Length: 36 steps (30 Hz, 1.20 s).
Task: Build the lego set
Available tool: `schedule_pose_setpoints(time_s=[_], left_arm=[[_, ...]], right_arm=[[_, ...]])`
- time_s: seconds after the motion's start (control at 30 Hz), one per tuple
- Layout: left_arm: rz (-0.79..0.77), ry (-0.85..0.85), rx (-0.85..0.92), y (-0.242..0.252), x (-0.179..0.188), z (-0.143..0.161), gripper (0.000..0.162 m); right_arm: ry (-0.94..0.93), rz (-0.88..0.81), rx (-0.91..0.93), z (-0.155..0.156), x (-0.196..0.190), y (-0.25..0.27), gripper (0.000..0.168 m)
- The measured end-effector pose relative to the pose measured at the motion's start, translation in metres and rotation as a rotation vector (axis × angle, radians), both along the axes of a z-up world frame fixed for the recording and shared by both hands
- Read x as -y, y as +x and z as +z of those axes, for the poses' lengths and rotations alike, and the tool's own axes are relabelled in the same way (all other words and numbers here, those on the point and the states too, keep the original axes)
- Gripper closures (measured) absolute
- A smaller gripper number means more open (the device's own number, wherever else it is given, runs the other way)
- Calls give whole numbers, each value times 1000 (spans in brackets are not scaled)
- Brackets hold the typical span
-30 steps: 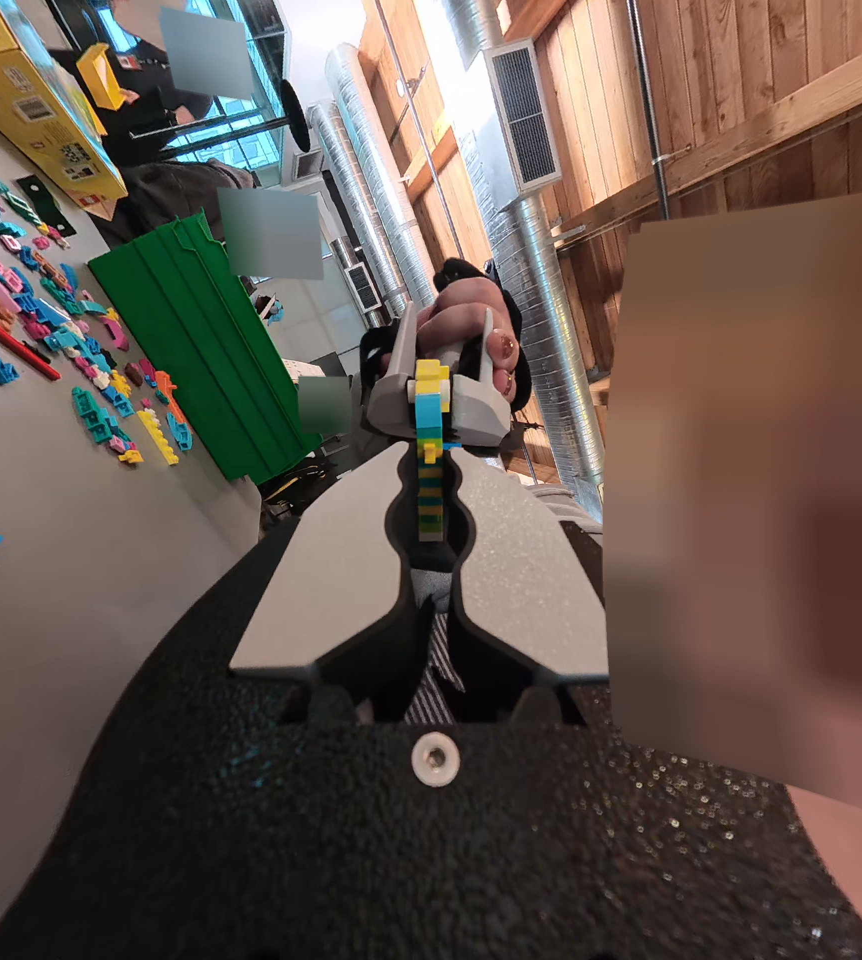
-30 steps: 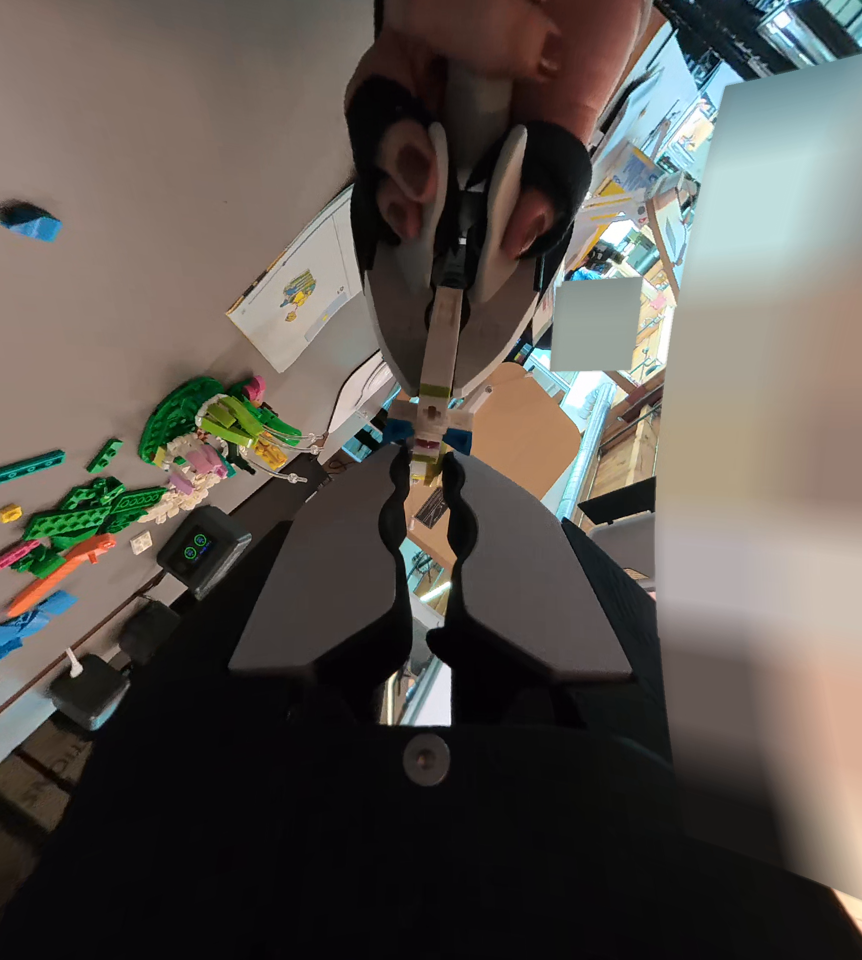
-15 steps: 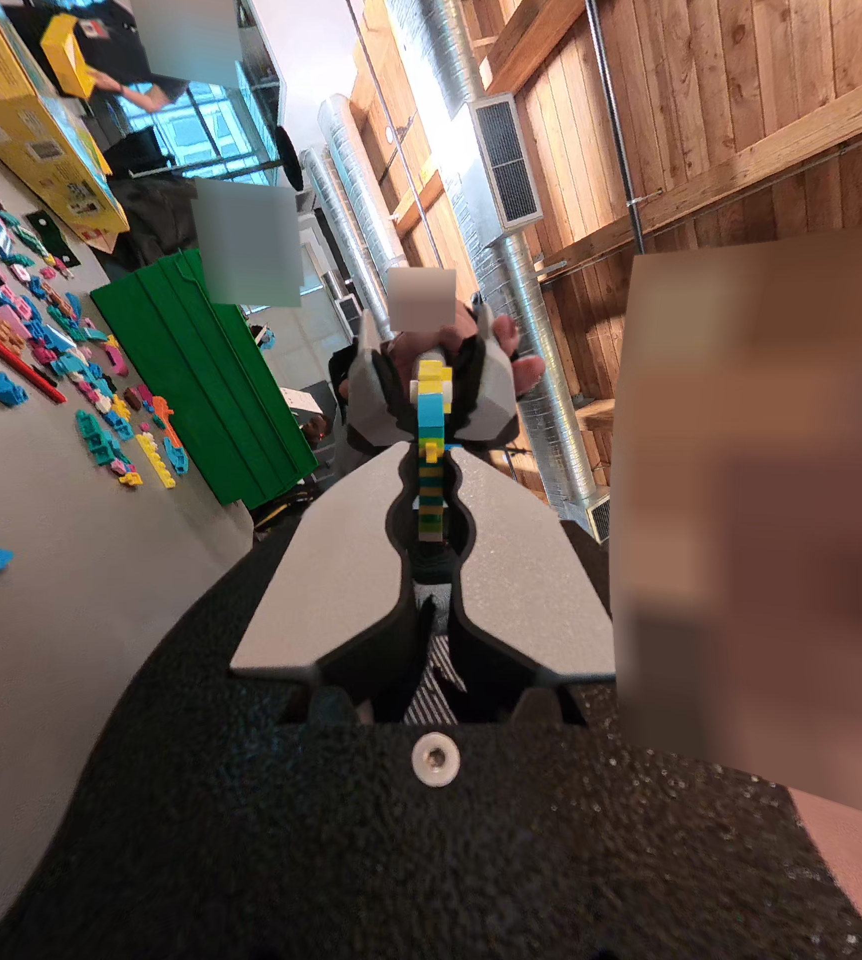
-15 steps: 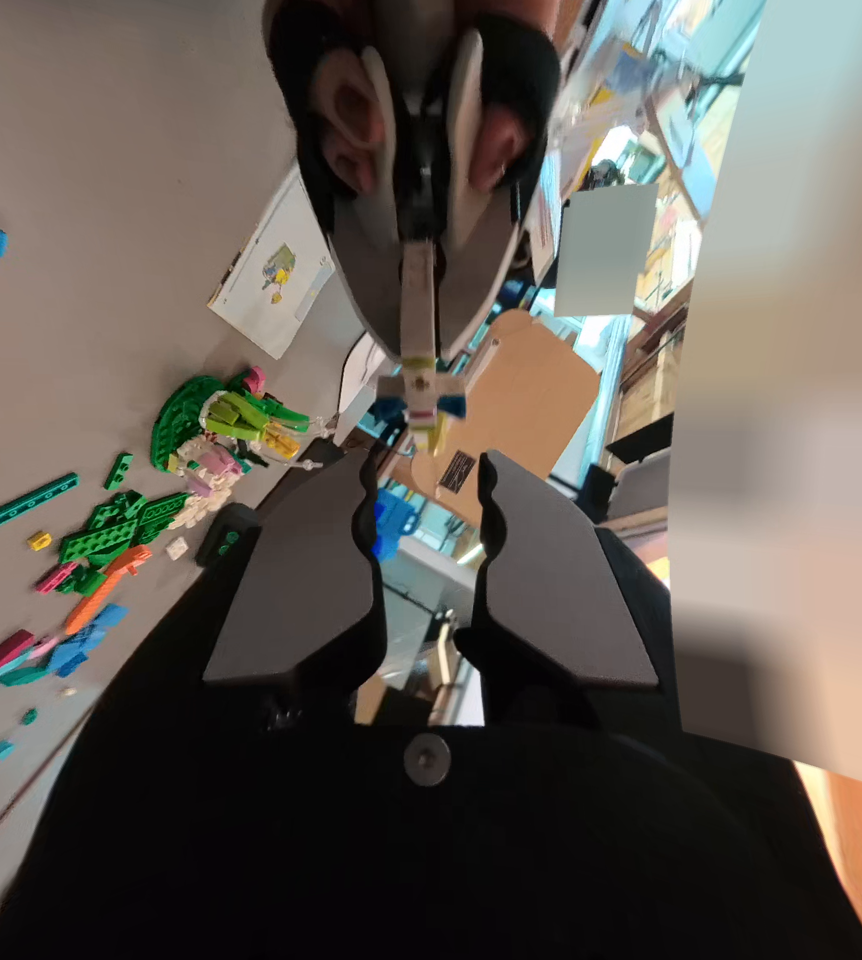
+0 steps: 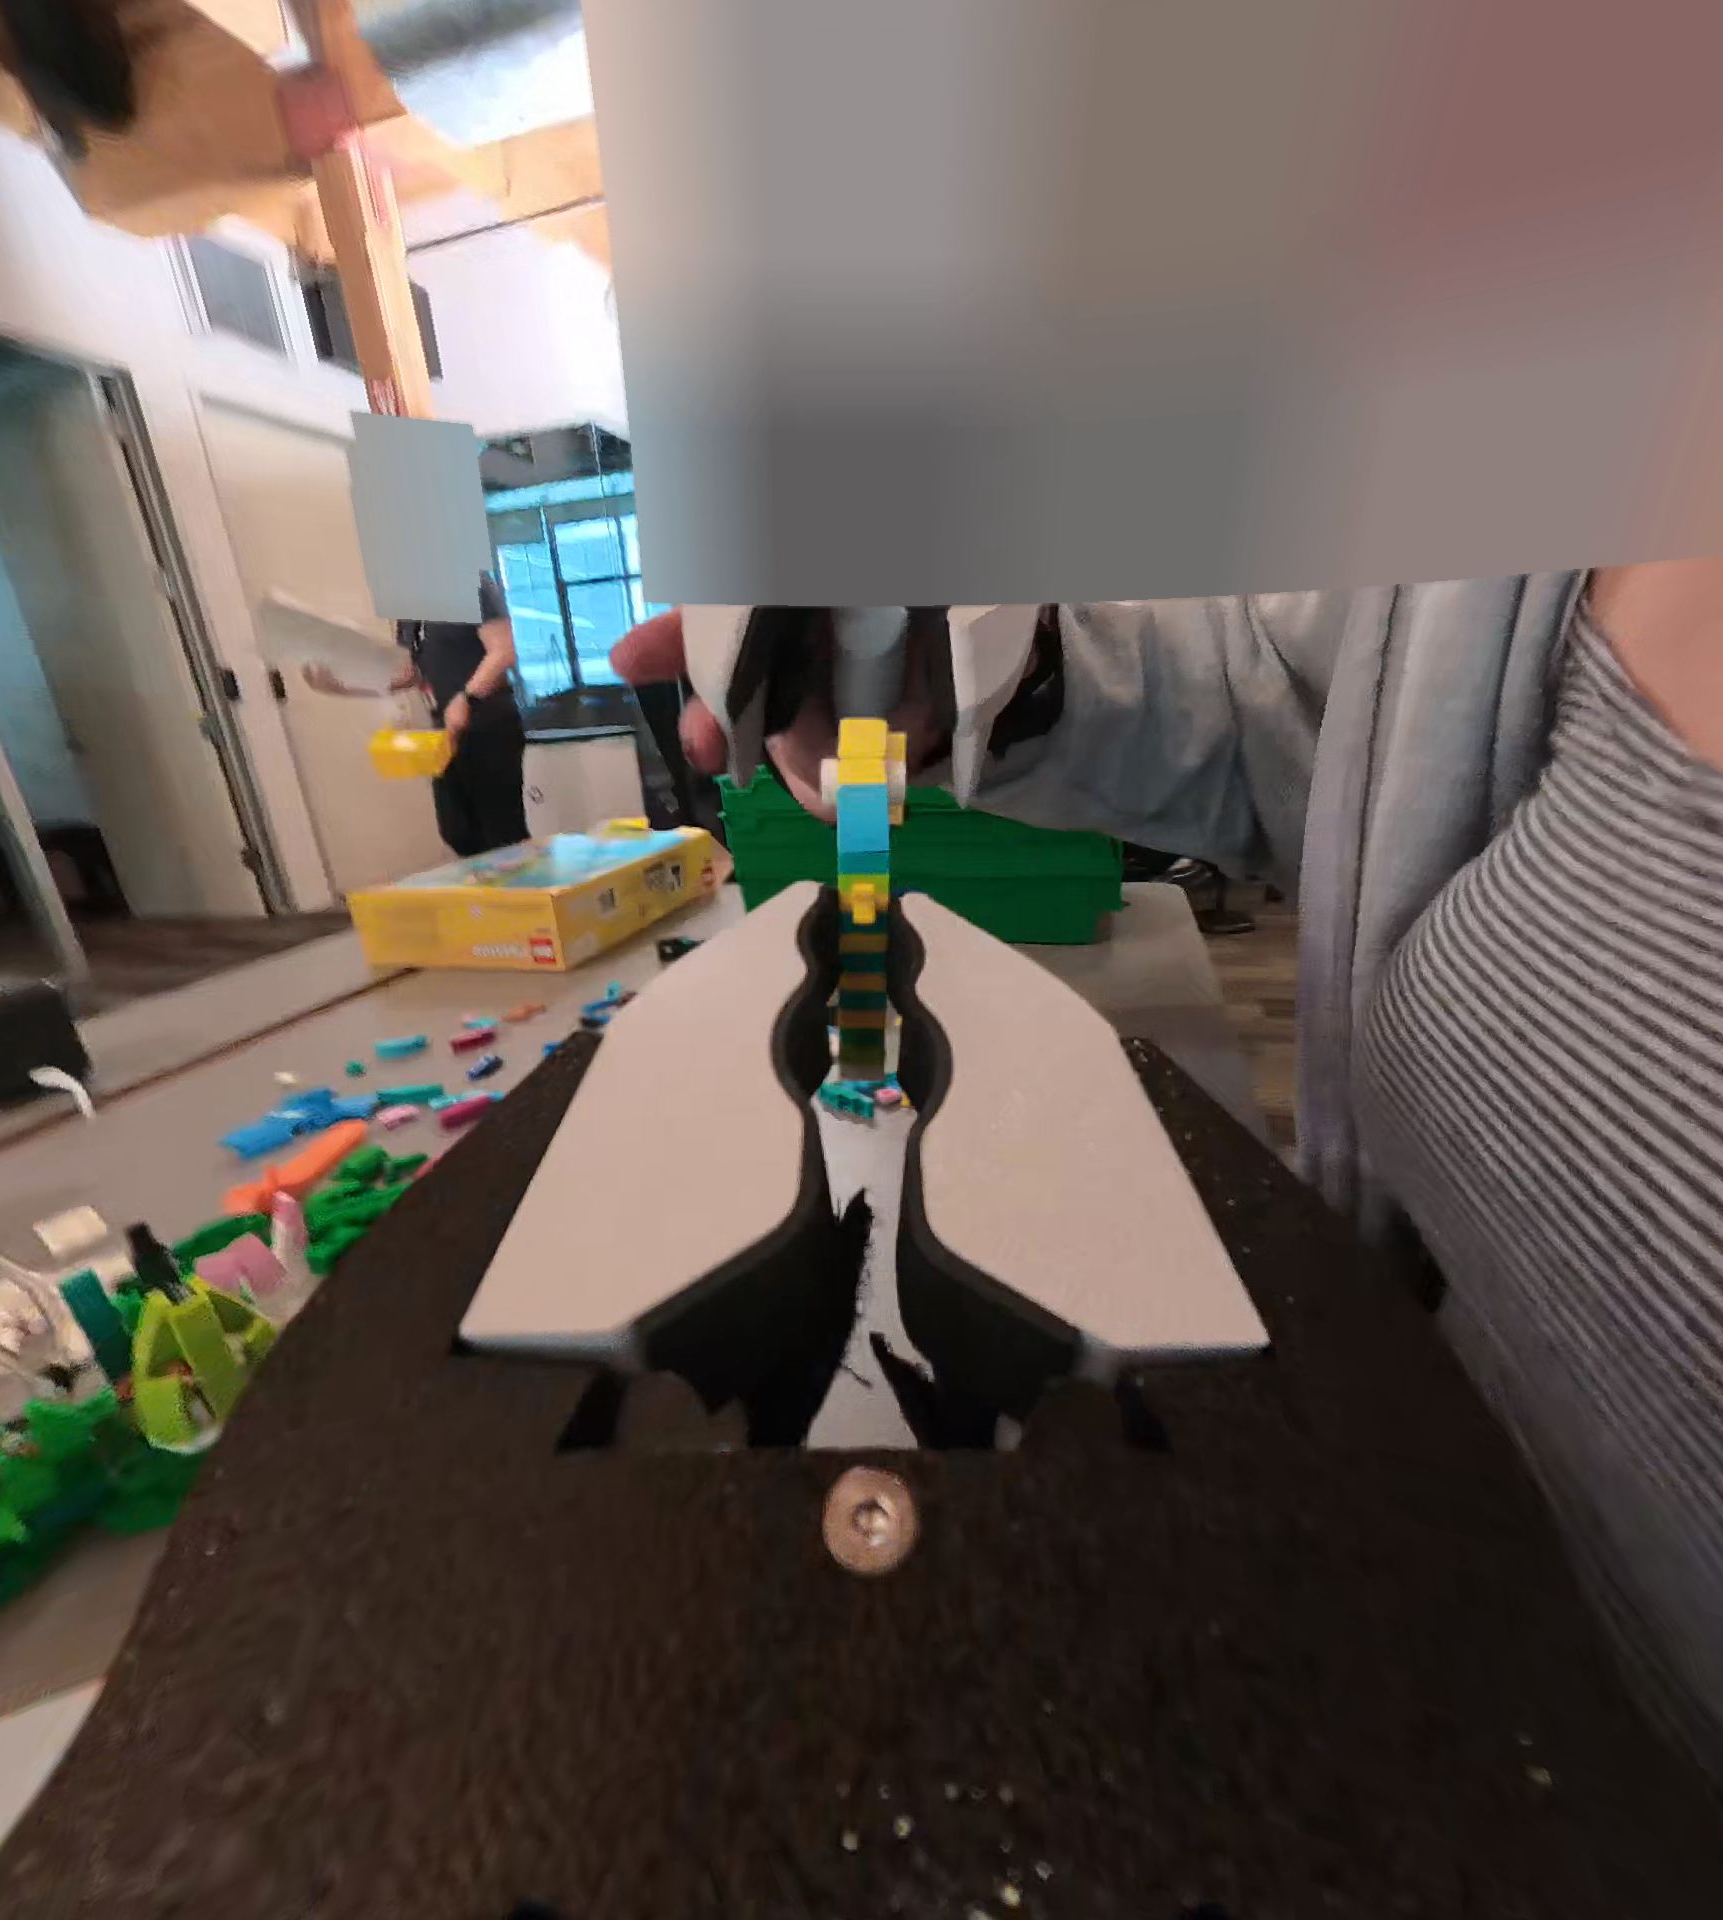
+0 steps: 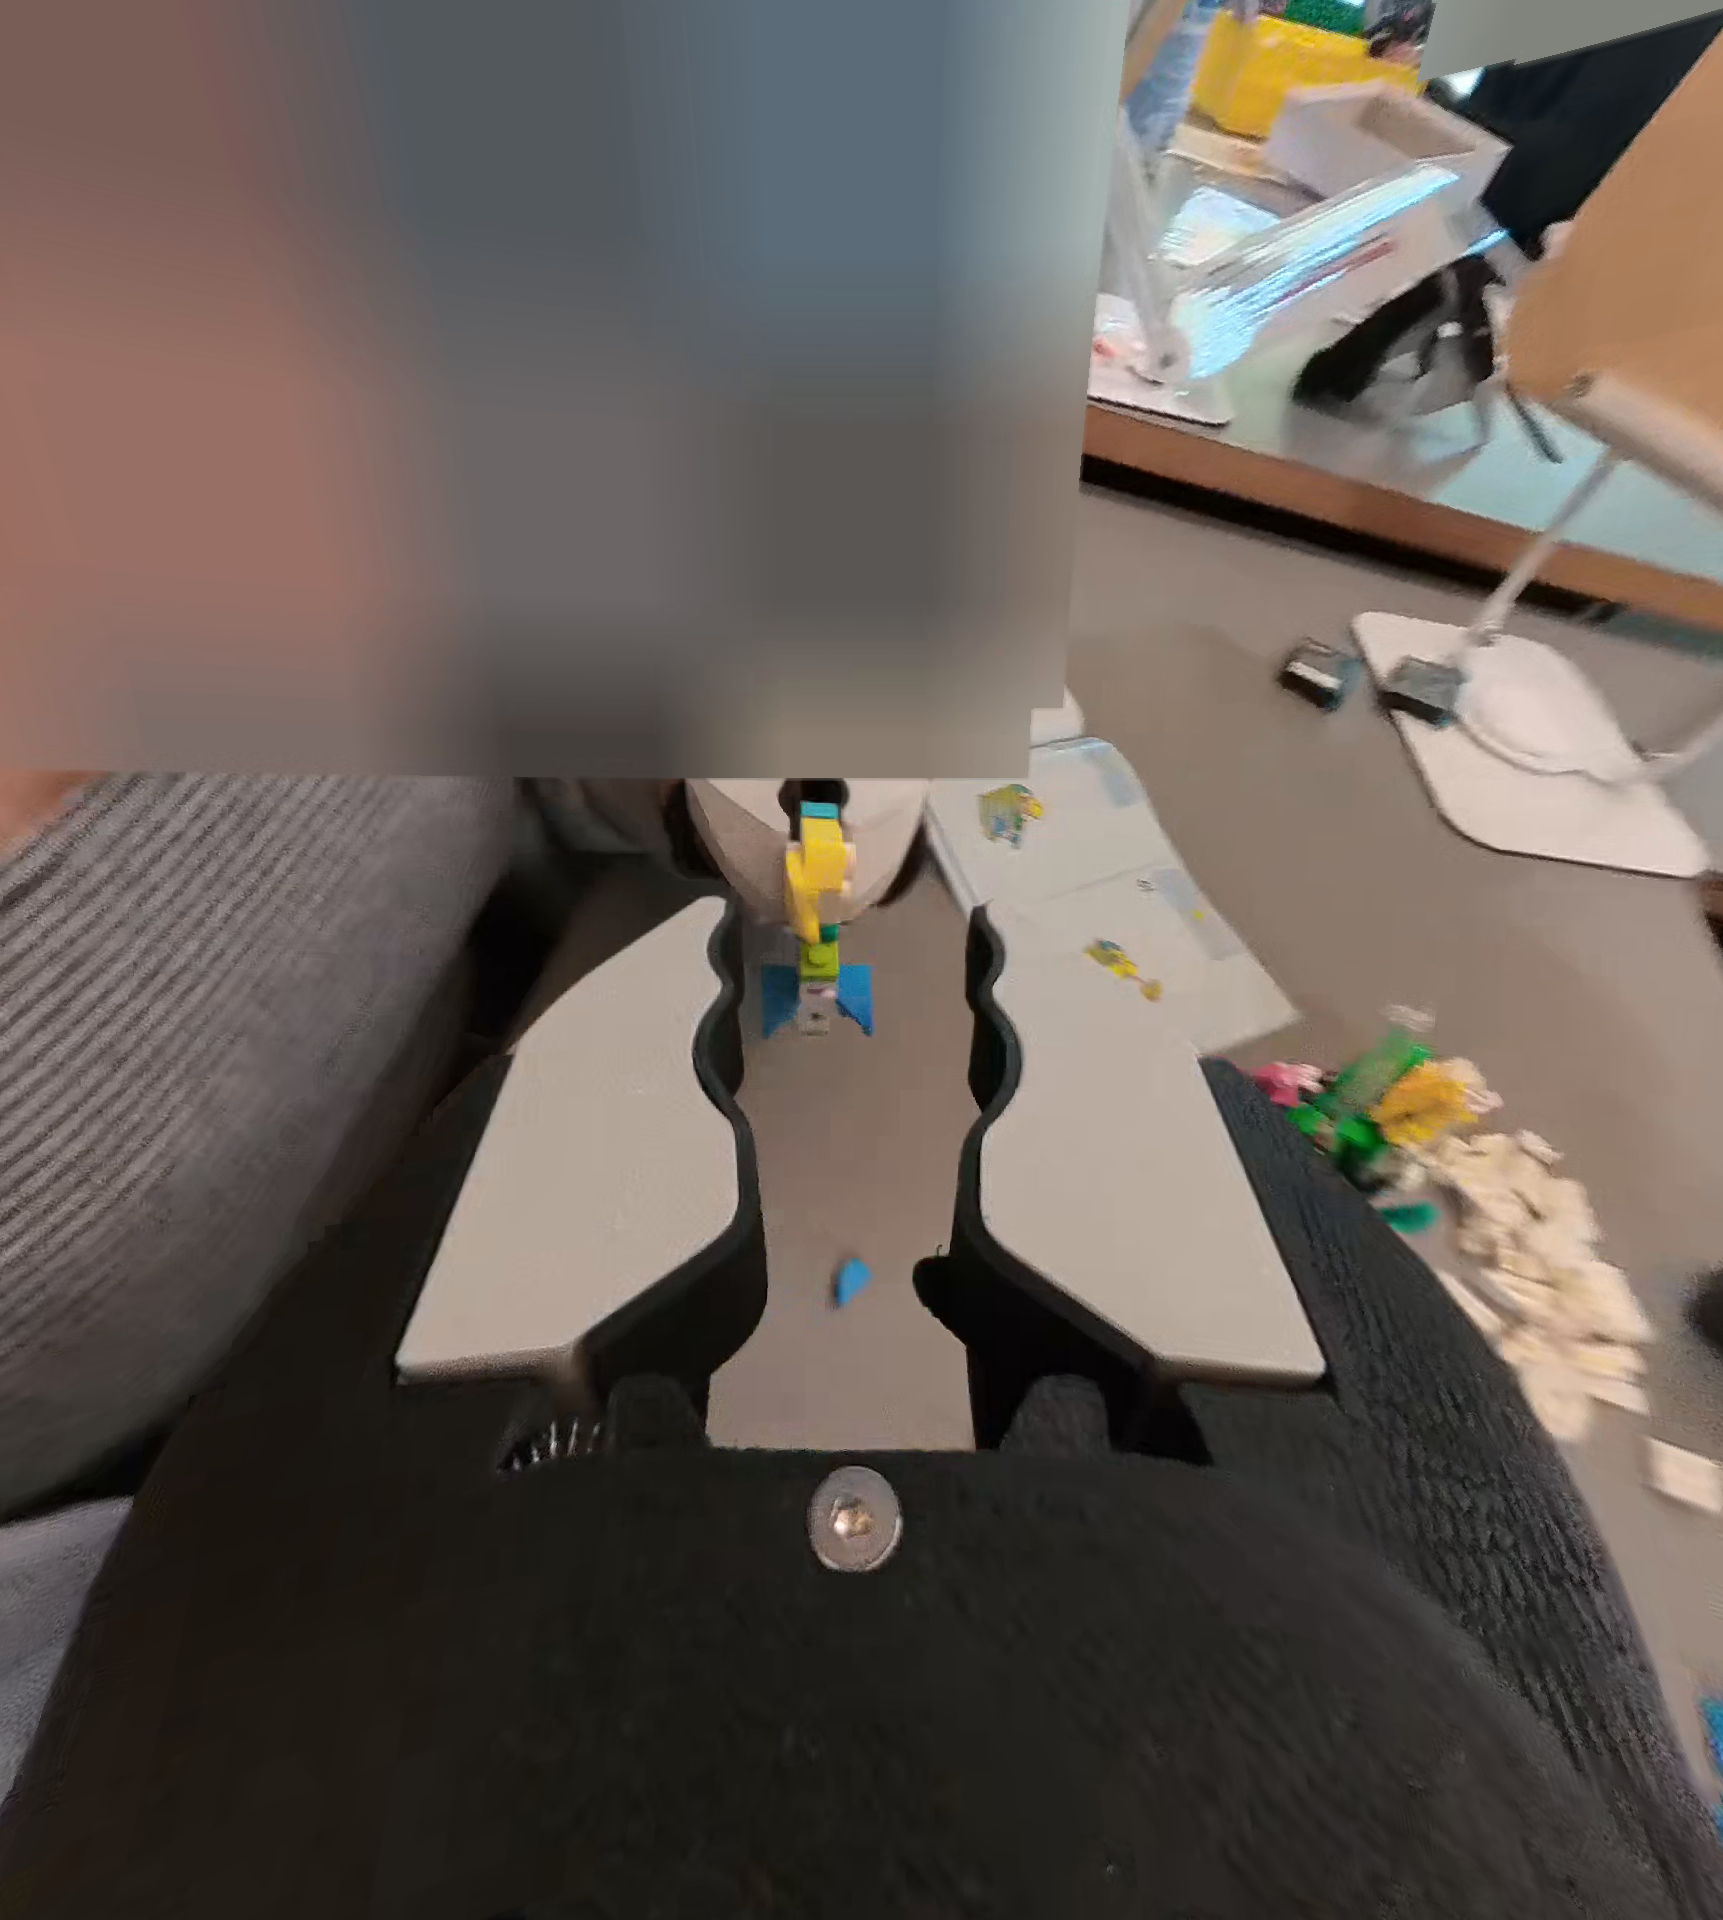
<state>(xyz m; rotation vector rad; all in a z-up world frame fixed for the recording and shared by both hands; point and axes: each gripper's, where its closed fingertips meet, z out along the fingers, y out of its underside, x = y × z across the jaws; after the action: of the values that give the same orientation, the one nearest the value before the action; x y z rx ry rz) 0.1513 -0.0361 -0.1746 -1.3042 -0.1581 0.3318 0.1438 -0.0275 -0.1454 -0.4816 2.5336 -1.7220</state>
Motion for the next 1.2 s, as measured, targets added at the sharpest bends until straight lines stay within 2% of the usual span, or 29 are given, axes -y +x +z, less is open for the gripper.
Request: schedule_pose_setpoints(time_s=[0.2, 0.37, 0.43, 0.47, 0.6, 0.67, 0.73, 0.83, 0.97, 1.2], left_arm=[[-10, -13, -84, 9, -2, 3, 154], [-21, -19, -92, 11, -3, 2, 154], [-14, -19, -99, 11, -3, 3, 154], [-13, -26, -103, 11, -3, 2, 154], [27, -112, -180, 11, -5, -3, 154], [100, -216, -261, 6, -5, -12, 155], [195, -339, -375, -2, -1, -22, 154], [311, -477, -517, -12, 3, -31, 154], [361, -555, -583, -16, 4, -38, 154], [340, -561, -574, -13, 0, -40, 154]], right_arm=[[-12, 65, -4, -3, 9, 17, 144], [6, 87, -54, -9, 10, 21, 146], [-10, 100, -83, -9, 11, 23, 157], [-15, 103, -104, -10, 11, 23, 157], [2, 120, -209, -17, 5, 23, 157], [78, 94, -261, -25, -4, 11, 155], [135, 39, -211, -28, -14, -3, 145], [119, -3, -130, -33, -16, -7, 137], [94, -6, -277, -48, -8, 2, 130], [98, -31, -587, -66, 6, 3, 132]])
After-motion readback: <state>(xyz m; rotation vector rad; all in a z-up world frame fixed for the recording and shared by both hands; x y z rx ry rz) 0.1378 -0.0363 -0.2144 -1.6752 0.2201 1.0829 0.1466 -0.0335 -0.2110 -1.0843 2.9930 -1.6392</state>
